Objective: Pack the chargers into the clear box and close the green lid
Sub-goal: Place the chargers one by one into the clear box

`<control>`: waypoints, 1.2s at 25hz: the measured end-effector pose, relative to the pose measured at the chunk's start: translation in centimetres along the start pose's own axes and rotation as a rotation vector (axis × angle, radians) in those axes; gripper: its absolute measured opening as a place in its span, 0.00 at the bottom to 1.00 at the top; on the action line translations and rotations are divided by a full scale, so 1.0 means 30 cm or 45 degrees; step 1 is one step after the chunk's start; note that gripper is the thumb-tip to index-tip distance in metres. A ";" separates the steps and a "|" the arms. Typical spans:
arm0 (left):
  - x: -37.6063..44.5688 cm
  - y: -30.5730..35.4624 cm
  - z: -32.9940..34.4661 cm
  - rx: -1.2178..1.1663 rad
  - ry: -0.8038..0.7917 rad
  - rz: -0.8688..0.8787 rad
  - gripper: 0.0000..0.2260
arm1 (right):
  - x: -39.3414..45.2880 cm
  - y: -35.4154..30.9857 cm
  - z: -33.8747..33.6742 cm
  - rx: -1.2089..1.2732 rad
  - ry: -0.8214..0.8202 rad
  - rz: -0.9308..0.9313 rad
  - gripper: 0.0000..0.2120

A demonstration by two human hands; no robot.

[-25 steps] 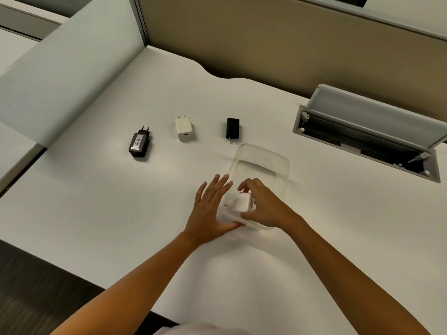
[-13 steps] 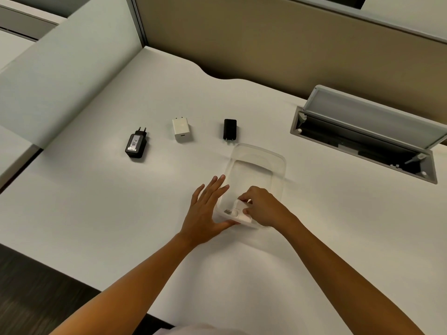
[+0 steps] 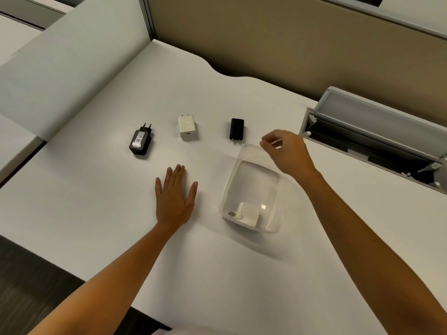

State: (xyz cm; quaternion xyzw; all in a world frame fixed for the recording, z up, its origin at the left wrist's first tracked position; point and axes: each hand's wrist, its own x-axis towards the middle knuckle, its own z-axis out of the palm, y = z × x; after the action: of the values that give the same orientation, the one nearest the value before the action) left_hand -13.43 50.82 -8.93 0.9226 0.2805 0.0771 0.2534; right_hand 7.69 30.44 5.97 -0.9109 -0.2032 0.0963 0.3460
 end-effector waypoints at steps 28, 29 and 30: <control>0.011 0.013 0.021 0.192 0.031 -0.048 0.31 | 0.069 -0.129 -0.132 -0.429 -0.432 -0.081 0.24; 0.011 0.014 0.021 0.190 0.030 -0.049 0.31 | 0.005 -0.128 -0.132 -0.426 -0.501 0.031 0.25; 0.011 0.015 0.021 0.192 0.032 -0.051 0.31 | -0.052 -0.119 -0.115 -0.445 -0.566 0.133 0.25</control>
State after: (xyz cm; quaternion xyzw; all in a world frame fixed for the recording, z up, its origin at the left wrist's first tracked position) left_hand -12.75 50.41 -9.24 0.9322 0.3071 0.0622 0.1811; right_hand 6.30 30.13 10.97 -0.9225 -0.2402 0.2748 0.1255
